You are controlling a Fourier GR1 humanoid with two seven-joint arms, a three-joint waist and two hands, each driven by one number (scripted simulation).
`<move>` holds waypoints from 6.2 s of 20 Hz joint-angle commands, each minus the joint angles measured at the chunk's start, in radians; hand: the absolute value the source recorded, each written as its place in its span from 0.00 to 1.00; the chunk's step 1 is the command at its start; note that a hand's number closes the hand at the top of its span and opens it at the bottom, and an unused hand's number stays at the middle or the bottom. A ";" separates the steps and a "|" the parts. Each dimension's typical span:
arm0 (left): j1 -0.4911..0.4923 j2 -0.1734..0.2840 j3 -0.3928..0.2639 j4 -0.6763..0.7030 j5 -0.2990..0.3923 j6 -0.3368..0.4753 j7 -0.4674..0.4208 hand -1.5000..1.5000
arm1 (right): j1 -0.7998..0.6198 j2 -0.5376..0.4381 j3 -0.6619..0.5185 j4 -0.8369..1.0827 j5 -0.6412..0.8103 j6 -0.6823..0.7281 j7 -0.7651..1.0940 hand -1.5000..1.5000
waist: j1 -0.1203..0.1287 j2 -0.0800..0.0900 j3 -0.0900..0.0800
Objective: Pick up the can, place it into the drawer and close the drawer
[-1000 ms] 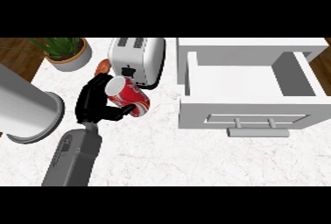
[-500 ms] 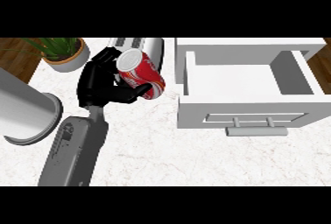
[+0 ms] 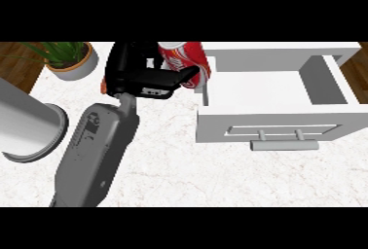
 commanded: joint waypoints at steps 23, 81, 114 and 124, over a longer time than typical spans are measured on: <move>-0.589 0.000 -0.110 0.627 0.268 0.196 -0.144 1.00 | -0.117 -0.012 0.031 0.030 0.049 -0.035 0.030 0.00 | -0.031 0.010 0.001; -0.698 0.000 -0.543 0.852 0.816 0.426 -0.482 0.00 | -0.343 -0.077 0.183 -0.113 0.599 0.053 -0.164 0.00 | -0.032 0.021 0.001; -0.567 0.196 -0.521 0.621 0.708 0.401 -0.271 0.00 | -1.076 -0.122 0.676 1.078 1.697 -0.509 -0.343 0.00 | 0.054 0.007 0.000; -0.437 0.287 -0.525 0.441 0.648 0.442 -0.222 0.00 | -1.203 -0.132 0.626 1.497 1.794 -0.795 -0.398 0.00 | 0.057 0.010 0.001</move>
